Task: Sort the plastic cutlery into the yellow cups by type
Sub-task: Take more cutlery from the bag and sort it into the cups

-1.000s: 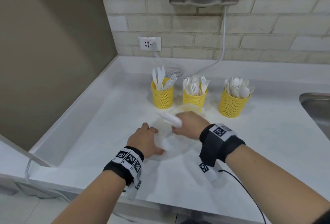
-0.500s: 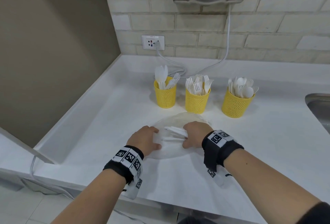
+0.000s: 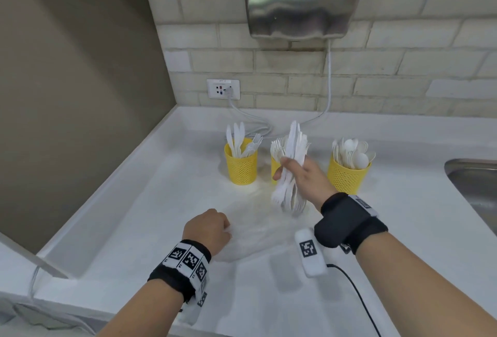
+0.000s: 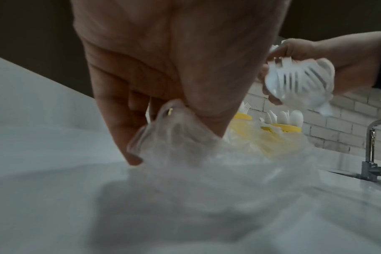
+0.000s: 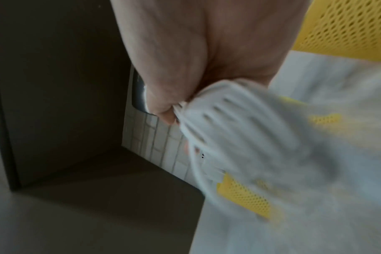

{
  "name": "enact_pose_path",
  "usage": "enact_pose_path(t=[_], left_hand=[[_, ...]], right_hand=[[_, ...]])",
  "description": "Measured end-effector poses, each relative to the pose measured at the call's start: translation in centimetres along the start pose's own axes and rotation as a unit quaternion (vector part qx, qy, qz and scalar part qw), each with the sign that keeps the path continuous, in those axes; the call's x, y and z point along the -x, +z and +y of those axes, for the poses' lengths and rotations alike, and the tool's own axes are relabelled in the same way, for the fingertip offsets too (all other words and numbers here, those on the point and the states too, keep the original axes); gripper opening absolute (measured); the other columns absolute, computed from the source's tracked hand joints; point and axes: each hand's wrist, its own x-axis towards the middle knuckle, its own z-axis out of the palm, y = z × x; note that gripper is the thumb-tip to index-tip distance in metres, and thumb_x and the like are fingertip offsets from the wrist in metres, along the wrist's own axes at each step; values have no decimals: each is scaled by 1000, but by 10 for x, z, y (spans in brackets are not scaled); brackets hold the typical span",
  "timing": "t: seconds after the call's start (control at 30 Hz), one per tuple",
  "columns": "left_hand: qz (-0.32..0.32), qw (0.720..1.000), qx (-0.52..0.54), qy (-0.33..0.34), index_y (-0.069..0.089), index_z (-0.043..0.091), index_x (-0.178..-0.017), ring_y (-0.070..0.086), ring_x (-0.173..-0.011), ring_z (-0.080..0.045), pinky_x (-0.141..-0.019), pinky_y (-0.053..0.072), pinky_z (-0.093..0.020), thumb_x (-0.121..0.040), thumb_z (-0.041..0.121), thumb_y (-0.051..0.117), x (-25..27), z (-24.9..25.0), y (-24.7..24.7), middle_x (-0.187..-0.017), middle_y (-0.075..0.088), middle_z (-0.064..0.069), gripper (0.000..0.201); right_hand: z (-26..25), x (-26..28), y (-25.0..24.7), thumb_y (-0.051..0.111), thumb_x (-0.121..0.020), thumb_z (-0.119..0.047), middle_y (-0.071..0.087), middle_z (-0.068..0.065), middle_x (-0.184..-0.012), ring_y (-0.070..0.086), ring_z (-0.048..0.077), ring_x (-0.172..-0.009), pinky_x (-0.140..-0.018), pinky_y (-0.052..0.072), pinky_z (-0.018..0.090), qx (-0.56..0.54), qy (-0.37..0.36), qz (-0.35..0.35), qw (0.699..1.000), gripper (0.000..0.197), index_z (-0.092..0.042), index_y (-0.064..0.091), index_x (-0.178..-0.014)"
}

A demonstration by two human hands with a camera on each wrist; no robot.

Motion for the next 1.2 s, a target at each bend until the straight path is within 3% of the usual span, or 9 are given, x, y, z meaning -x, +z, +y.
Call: enact_pose_path(t=[0.1, 0.23, 0.37, 0.53, 0.67, 0.8, 0.9, 1.03, 1.2], left_hand=[[-4, 999, -33, 9, 64, 29, -111, 51, -109, -16, -83, 45, -27, -85, 39, 55, 3, 2, -7, -119, 49, 5, 29], [15, 1000, -3, 13, 62, 38, -112, 36, -119, -11, -93, 40, -31, -77, 63, 51, 9, 8, -23, -119, 39, 13, 44], [102, 989, 81, 66, 70, 35, -103, 47, -113, -12, -94, 39, -31, -95, 58, 34, 10, 25, -52, -113, 55, 12, 43], [-109, 862, 490, 69, 74, 11, -81, 67, -69, -22, -67, 51, -32, -85, 78, 9, 16, 51, -93, -85, 75, -14, 94], [-134, 862, 485, 66, 72, 15, -96, 73, -79, -18, -68, 56, -29, -86, 75, 8, 21, 61, -107, -86, 76, -12, 88], [-164, 849, 496, 78, 68, 14, -112, 71, -96, -23, -88, 57, -37, -91, 67, 33, 14, 63, -101, -102, 74, -13, 67], [-173, 827, 530, 79, 65, 10, -115, 70, -97, -25, -92, 54, -39, -94, 60, 41, 8, 64, -95, -104, 71, -14, 59], [-161, 796, 575, 101, 65, 16, -113, 65, -94, -20, -86, 54, -37, -96, 54, 40, 6, 64, -90, -98, 67, -7, 49], [-116, 763, 629, 91, 59, 12, -116, 59, -87, -18, -78, 52, -33, -98, 44, 43, 1, 55, -87, -93, 59, -7, 40]], right_hand=[[-5, 1, -1, 43, -101, -32, 68, 6, -86, 63, 8, -67, -63, 46, 15, -78, -8, 31, 996, 38, -2, 66, -95], [-1, -1, 3, 49, -98, -34, 48, 6, -109, 55, 19, -98, -88, 43, 31, 18, -100, 81, 992, 4, -31, 51, -96], [2, 6, 15, 49, -93, -49, 35, -4, -99, 52, 16, -78, -63, 46, 32, 210, -213, 71, 952, 29, -23, 50, -103], [-1, 18, 30, 77, -69, -23, 31, -6, -96, 43, 11, -81, -53, 44, 25, 358, -383, 23, 851, 48, -33, 53, -109], [5, 15, 32, 78, -66, -14, 31, -5, -92, 32, 9, -82, -56, 45, 29, 347, -422, 20, 838, 51, -37, 52, -103], [22, 12, 34, 60, -72, -11, 31, -2, -89, 33, 19, -82, -64, 39, 25, 442, -481, 29, 757, 40, -30, 51, -105], [27, 12, 35, 43, -74, -8, 33, 0, -90, 37, 22, -85, -75, 38, 27, 452, -489, 62, 744, 38, -26, 48, -107], [30, 15, 37, 49, -77, -9, 46, 6, -108, 45, 29, -106, -95, 44, 37, 446, -476, 53, 757, 41, -18, 49, -117], [27, 26, 29, 49, -79, -16, 47, 5, -133, 35, 26, -133, -119, 19, 41, 443, -432, -24, 785, 57, -26, 47, -134]])
